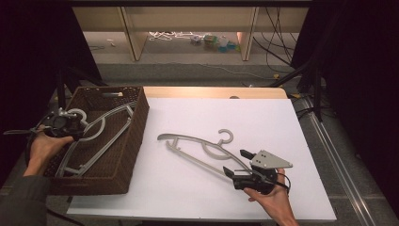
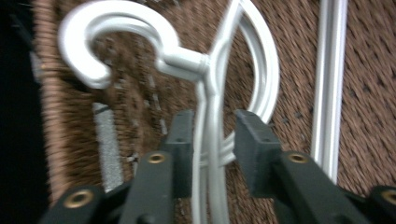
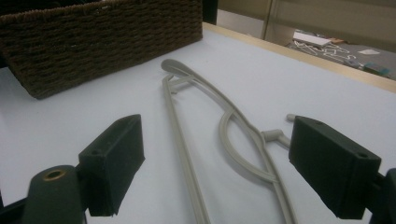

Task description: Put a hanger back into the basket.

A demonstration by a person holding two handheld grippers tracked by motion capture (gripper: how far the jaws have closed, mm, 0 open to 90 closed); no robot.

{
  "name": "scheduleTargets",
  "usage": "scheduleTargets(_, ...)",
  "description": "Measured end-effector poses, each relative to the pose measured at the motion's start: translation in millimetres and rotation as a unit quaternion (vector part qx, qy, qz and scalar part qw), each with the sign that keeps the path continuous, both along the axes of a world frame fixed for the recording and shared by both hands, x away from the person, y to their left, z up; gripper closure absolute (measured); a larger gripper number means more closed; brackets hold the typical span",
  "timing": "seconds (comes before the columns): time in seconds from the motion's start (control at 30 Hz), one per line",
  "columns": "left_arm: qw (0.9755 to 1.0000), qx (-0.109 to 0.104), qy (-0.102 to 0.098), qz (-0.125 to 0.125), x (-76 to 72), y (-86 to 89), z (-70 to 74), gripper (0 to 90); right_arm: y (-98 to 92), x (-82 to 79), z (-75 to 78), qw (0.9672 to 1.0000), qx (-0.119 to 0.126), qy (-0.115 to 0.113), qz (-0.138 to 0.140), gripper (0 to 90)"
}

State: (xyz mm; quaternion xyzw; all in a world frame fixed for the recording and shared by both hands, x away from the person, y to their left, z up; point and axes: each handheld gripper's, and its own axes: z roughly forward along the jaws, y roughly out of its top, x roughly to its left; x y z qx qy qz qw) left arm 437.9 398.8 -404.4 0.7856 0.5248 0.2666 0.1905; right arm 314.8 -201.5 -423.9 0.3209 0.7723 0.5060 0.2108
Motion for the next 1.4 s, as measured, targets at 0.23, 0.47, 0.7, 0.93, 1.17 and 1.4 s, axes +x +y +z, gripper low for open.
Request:
scheduleTargets(0.23,0.9981,-0.038,-0.037,0.030,-19.6,-3.7,22.2,42.8,-0.5,0.3,0.3,1.0000,0.000,-0.003,-0.003,18.9)
scheduleTargets(0.47,0.9896,-0.114,-0.083,0.030,-50.7,-14.2,44.8,31.4,0.1,0.3,0.0,1.0000,-0.001,0.001,-0.001,19.0)
scheduleTargets(0.7,0.9705,-0.193,-0.144,-0.010,-89.9,-57.1,60.9,23.7,0.5,0.6,-0.6,1.0000,-0.001,-0.002,-0.003,19.0)
scheduleTargets(0.93,0.9488,-0.251,-0.185,-0.050,-115.1,-95.3,61.0,20.6,1.5,0.5,-0.5,1.0000,0.000,0.000,-0.002,19.0)
scheduleTargets(1.17,0.9376,-0.278,-0.190,-0.085,-120.6,-122.6,52.6,20.1,2.7,-0.2,-1.1,0.9999,0.002,0.010,0.004,18.9)
scheduleTargets(1.4,0.9212,-0.307,-0.210,-0.113,-121.0,-153.2,38.8,21.1,1.8,-0.8,-1.8,1.0000,0.002,0.006,0.004,18.5)
